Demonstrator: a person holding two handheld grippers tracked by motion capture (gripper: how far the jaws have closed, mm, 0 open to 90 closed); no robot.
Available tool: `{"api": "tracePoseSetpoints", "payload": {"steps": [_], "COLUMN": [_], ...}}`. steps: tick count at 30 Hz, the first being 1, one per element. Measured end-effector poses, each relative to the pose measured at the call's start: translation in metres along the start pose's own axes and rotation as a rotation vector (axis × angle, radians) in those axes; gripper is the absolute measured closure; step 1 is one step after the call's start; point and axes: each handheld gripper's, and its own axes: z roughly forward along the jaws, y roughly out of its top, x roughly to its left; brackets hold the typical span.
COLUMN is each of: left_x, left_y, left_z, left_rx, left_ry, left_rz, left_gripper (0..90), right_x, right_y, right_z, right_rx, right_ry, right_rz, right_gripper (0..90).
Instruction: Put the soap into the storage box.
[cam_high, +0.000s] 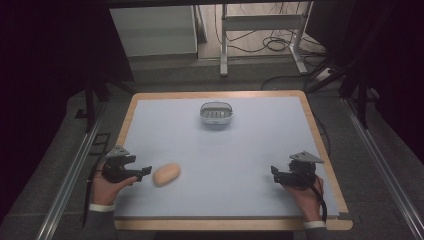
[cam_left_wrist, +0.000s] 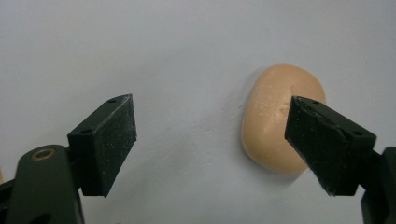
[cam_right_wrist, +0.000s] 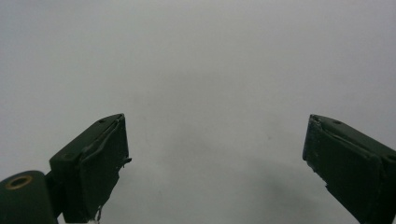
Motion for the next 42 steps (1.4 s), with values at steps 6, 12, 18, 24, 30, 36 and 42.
{"api": "tracePoseSetpoints", "payload": {"steps": [6,12,18,24,30,36,42], "left_x": [-0.001,-0.003,-0.005,-0.009,-0.016,-0.021,-0.022], "left_y": [-0.001,-0.002,-0.003,0.000,0.016,0.028,0.037], "left_z": [0.000,0.000,0.000,0.000,0.003,0.002,0.004], "left_rx": [0.000,0.007,0.010,0.030,0.067,0.101,0.126], "left_ry": [0.011,0.016,0.037,0.044,0.024,-0.003,-0.006], "left_rz": [0.002,0.013,0.013,0.020,0.056,0.078,0.101], "left_gripper": [16.6,16.4,16.4,16.3,17.3,18.3,18.7], "right_x": [-0.003,-0.002,-0.002,-0.002,-0.010,-0.014,-0.018], "right_y": [-0.002,-0.002,-0.001,-0.003,-0.005,-0.008,-0.012], "right_z": [-0.010,-0.013,-0.012,-0.008,-0.014,-0.023,-0.027], "right_rx": [-0.051,-0.040,-0.049,-0.032,-0.053,-0.063,-0.063], "right_ry": [0.011,0.011,0.019,0.024,0.002,-0.018,-0.005], "right_rz": [-0.011,-0.008,-0.018,-0.036,-0.020,-0.016,-0.015], "right_gripper": [6.0,6.0,6.0,6.0,6.1,6.3,6.7]}}
